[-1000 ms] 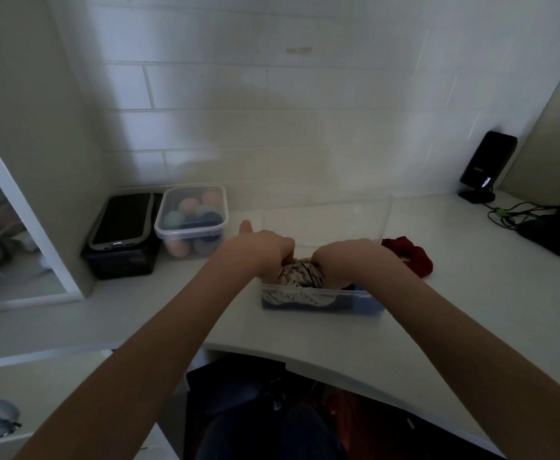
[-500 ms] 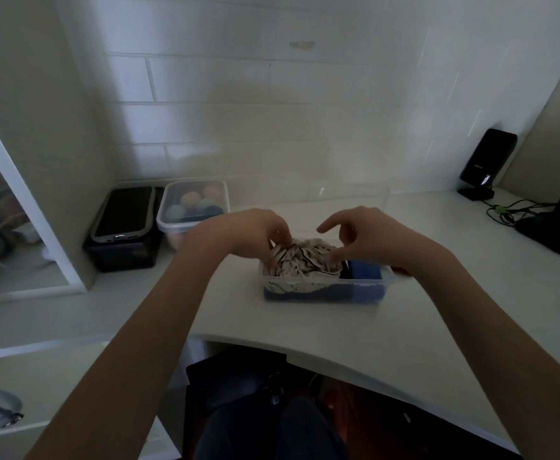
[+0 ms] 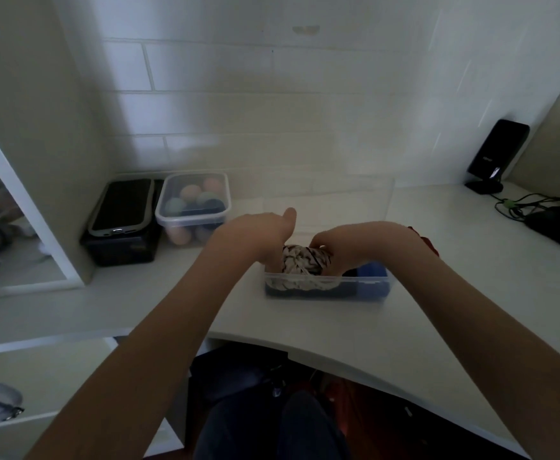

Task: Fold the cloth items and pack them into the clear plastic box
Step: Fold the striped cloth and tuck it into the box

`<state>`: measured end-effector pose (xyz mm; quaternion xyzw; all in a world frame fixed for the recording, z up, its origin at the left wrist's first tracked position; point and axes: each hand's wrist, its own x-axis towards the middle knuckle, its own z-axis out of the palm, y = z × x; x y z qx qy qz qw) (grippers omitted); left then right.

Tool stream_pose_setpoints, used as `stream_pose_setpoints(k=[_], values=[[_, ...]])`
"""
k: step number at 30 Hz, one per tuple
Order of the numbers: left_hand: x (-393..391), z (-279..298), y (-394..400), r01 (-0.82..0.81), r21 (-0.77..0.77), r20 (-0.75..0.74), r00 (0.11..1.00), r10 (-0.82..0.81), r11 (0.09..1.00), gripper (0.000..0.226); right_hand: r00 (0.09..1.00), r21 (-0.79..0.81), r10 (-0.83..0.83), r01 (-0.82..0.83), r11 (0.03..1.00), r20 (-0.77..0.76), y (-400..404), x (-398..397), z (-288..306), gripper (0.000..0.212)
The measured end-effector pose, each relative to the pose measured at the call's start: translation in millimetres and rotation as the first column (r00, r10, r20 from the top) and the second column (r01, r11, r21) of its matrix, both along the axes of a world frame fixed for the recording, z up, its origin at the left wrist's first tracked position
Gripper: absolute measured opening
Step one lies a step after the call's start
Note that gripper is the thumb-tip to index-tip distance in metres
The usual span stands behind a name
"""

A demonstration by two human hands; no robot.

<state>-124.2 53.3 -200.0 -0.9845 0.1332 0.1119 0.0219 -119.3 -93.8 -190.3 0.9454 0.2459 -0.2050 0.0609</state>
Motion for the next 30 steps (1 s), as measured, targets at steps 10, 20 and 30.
stream_pose_setpoints(k=[10, 20, 30], values=[[9, -7, -3, -0.036, 0.022, -0.139, 0.99, 0.039, 0.999, 0.093, 0.994, 0.032, 0.048, -0.052, 0.998, 0.101, -5, 1, -12, 0.038], [5, -6, 2, -0.033, -0.035, -0.163, 0.986, 0.026, 0.999, 0.087, 0.999, 0.263, 0.05, -0.048, 0.964, 0.0, -25, 6, -11, 0.049], [-22, 19, 21, -0.001, -0.398, 0.088, 0.995, 0.039, 0.917, 0.049, 0.998, 0.534, -0.001, 0.036, 0.845, -0.066, -39, 10, -16, 0.047]])
